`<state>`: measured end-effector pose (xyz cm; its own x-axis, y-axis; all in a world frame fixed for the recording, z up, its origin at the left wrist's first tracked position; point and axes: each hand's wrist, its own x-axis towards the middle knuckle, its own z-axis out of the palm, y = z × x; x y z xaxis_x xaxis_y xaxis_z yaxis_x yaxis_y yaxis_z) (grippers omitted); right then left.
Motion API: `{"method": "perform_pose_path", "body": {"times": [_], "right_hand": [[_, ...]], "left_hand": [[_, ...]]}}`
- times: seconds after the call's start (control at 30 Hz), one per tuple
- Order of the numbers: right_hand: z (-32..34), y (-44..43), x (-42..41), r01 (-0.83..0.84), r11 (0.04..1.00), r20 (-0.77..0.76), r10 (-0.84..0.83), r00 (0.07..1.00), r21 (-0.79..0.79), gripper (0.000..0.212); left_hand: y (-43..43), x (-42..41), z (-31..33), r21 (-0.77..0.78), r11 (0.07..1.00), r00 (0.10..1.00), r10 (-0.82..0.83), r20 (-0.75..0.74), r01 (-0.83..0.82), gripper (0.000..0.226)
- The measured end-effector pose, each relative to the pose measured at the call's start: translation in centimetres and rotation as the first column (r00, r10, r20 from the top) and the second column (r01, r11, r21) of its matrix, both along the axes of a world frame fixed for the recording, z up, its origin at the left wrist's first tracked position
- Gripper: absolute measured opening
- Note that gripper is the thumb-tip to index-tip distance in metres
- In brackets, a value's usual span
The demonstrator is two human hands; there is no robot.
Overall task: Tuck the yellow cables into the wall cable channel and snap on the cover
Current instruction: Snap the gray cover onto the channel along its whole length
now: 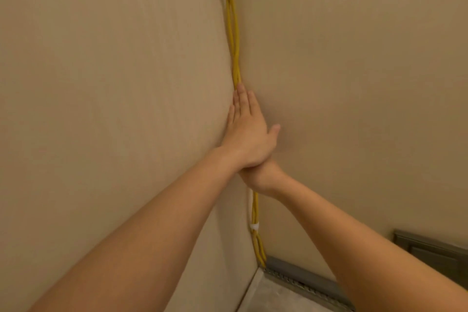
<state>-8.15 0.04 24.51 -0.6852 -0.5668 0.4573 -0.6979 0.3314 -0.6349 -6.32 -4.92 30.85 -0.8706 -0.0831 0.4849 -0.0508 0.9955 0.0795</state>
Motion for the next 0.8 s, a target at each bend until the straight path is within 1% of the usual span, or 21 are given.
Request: {"method": "perform_pose_path", "body": {"times": [0.03,0.07,0.17,0.23,0.27,0.33,0.43,0.5,0.6,0.67,0.73,0.8], "right_hand": [[-0.5,0.1,0.0,0.006,1.000,0.004,-0.006,1.000,-0.001,0.038],[-0.9,0.1,-0.1,-0.003,1.000,-0.030,0.003,1.000,-0.008,0.039],[-3.5,-0.2,-0.1,-0.046,0.998,-0.150,0.038,0.988,-0.049,0.062],[-6.2,-0.3,0.6,-0.048,0.995,-0.177,0.031,0.984,-0.091,0.078],[-7.8,-0.2,1.2,-0.032,0.995,-0.161,0.016,0.987,-0.099,0.084],[-11.4,-0.4,2.4,-0.004,0.996,-0.106,-0.006,0.994,-0.092,0.083],[-15.8,-1.1,4.0,0.027,0.999,-0.015,-0.027,1.000,-0.037,0.074],[-17.6,-1.3,4.2,0.057,0.998,0.003,-0.056,0.998,-0.026,0.072],[-18.2,-1.0,2.9,0.092,0.996,-0.008,-0.092,0.996,0.009,0.069],[-18.0,-0.5,1.8,0.071,0.997,0.027,-0.071,0.997,0.010,0.069],[-17.9,-0.3,0.8,0.003,1.000,0.069,-0.003,0.998,0.000,0.071],[-17.9,0.2,0.1,-0.066,0.998,0.073,0.065,0.995,0.012,0.073]], "left_hand": [[0.1,-0.1,-0.4,0.037,0.999,1.000,-0.013,-0.006,0.013,0.085],[0.2,-0.3,-0.6,0.060,0.998,1.000,-0.023,-0.013,0.024,0.086],[0.3,-0.6,-0.4,0.106,0.994,0.999,-0.039,-0.002,0.040,0.087],[0.0,-0.6,-0.1,0.115,0.992,0.998,-0.059,0.006,0.058,0.087],[-0.2,-0.5,0.1,0.121,0.990,0.997,-0.076,0.010,0.074,0.087],[-0.6,-0.2,0.4,0.142,0.984,0.993,-0.115,0.027,0.110,0.086],[-1.0,0.0,0.6,0.171,0.975,0.987,-0.153,0.043,0.144,0.085],[-1.1,0.0,0.6,0.180,0.971,0.985,-0.170,0.042,0.160,0.086],[-1.3,-0.1,0.4,0.186,0.965,0.981,-0.193,0.034,0.184,0.089],[-1.4,-0.2,0.4,0.182,0.965,0.980,-0.199,0.026,0.191,0.090],[-1.5,-0.4,0.1,0.147,0.972,0.983,-0.185,0.012,0.181,0.092],[-1.4,-0.7,-0.4,0.097,0.983,0.988,-0.153,-0.014,0.154,0.095]]}}
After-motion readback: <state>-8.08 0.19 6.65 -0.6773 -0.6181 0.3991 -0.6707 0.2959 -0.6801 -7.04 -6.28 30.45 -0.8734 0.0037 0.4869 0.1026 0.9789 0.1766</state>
